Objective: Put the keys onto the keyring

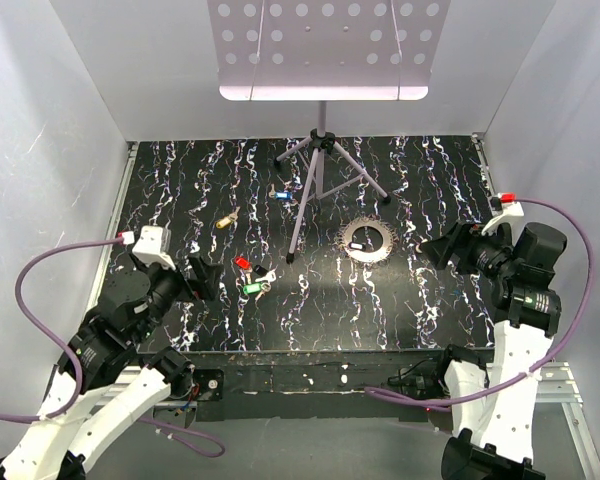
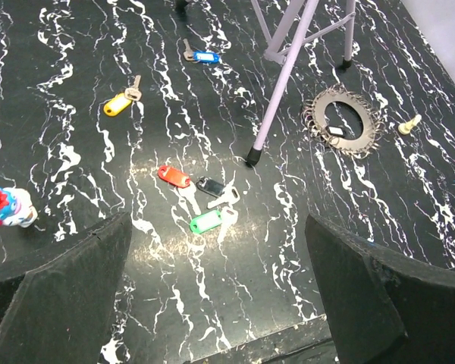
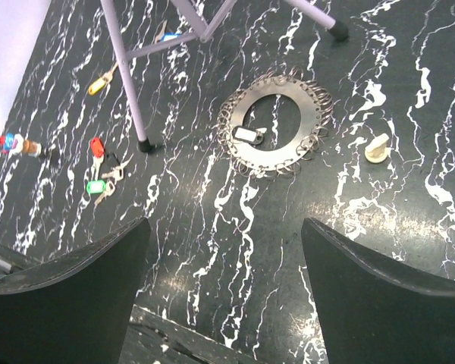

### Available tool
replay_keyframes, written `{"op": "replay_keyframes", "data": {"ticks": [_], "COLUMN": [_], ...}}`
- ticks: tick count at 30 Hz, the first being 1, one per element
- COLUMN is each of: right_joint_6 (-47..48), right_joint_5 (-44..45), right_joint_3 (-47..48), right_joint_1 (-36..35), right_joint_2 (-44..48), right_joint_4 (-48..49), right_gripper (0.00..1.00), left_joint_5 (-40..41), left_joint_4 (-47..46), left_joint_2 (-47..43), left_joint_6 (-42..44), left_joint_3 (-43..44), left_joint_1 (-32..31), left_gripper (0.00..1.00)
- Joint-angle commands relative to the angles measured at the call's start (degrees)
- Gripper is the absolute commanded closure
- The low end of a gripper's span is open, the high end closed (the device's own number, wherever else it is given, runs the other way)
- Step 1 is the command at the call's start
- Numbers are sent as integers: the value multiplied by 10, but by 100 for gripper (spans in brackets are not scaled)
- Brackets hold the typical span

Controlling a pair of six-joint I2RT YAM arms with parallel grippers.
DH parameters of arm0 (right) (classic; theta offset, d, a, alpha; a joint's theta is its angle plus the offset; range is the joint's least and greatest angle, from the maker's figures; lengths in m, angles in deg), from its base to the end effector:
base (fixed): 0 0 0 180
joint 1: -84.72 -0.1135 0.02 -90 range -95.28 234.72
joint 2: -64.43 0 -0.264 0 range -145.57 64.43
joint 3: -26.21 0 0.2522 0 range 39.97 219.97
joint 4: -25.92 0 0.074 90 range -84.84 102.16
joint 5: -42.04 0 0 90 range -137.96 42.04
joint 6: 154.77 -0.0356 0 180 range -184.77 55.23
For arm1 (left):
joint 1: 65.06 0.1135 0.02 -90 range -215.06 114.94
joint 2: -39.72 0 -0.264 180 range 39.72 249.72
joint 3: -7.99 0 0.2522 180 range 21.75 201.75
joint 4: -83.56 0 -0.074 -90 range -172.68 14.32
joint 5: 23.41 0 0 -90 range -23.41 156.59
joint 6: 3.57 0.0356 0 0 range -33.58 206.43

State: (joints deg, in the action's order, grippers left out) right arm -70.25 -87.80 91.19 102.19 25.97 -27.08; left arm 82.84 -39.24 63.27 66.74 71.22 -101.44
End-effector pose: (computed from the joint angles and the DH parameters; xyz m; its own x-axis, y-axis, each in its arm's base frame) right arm 0.1305 -0.0172 0.3451 -0.4536 0.2196 -0.8637 -0.2744 0.8877 0.3698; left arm 0.0665 -0.0366 0.3474 -0.3477 -0.1456 -0.9262 0.2522 0.9369 -0.2420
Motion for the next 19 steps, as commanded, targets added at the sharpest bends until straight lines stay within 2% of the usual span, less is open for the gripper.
{"op": "replay_keyframes", "data": {"ticks": [1,19], "right_joint_6": [-65,-67], "right_joint_5": [45,75], "right_joint_3": [11,-9], "right_joint_1": [3,3], "right_joint_2": [16,29], "right_joint_4": [43,62], "right_gripper": [10,9], "left_joint_5": [24,29], "left_joint_4": [41,46], "left_joint_2": [-22,-60], "left_joint_6": [-4,-7], "left_joint_3": [9,5], "left_joint_1": [3,3], "left_gripper": [2,2]}}
